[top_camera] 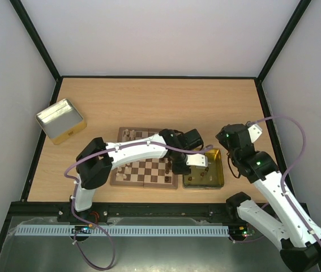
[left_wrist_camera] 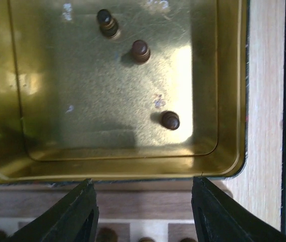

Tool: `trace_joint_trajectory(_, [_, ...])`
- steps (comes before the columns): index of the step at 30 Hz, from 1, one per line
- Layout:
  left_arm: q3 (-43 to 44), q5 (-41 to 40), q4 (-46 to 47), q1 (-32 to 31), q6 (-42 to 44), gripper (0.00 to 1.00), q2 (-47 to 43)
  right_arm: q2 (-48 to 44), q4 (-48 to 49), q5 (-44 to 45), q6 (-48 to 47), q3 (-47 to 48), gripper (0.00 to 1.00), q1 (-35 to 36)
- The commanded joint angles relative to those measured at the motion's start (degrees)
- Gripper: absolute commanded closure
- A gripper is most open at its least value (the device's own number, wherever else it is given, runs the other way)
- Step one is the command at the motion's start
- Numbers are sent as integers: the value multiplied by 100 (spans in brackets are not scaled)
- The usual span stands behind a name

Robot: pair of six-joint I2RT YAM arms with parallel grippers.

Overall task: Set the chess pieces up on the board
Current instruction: Pick up the chess piece from the storage box.

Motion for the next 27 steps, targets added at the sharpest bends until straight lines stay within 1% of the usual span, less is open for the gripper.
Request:
trace_joint_trajectory(1, [115,207,40,-81,-97,47,243,-58,59,251,-16,178,16,-301])
trace_joint_trajectory(4, [318,423,-41,-135,-146,46,355,-22,212,284,71,257,15,-364])
trace_joint_trajectory(8, [438,671,-77,-224,-156,46,414,-30,268,709,80,559,16,-371])
trace_joint_trajectory(13, [516,673,-61,-309,-163,47,615,39,272,886,-123,961,15,-367])
trace_joint_trajectory(19, [525,599,0,-356,-133,53,853,23,192,853,-188,1074,15,-369])
trace_joint_trajectory(23, [516,383,105,-351,-115,53,969,-23,125,826,-218,1140,15,-367])
trace_joint_trajectory(27, [532,334,172,-351,-98,53,1060,-33,49,761,-251,1243,15,-367])
